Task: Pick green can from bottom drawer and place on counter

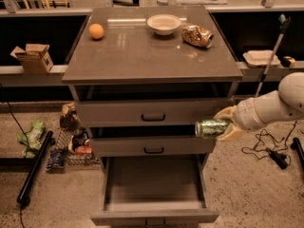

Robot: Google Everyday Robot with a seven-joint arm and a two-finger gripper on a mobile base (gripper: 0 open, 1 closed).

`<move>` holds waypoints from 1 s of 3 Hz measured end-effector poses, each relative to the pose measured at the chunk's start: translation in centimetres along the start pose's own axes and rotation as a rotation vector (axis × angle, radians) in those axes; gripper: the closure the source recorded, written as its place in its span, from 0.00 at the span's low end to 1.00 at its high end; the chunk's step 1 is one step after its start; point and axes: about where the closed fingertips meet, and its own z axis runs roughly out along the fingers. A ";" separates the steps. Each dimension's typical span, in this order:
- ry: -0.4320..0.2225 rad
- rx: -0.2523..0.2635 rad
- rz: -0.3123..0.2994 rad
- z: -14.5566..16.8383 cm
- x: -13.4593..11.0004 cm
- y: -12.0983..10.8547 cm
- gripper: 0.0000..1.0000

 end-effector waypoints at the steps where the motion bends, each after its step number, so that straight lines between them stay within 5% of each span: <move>1: 0.020 0.053 -0.055 -4.1 -2.8 -2.7 1.00; 2: 0.037 0.095 -0.141 -9.2 -7.3 -5.7 1.00; 3: 0.035 0.099 -0.146 -9.4 -7.6 -6.0 1.00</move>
Offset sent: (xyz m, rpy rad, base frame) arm 0.0315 0.0084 0.2337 -0.1084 -0.2712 0.0910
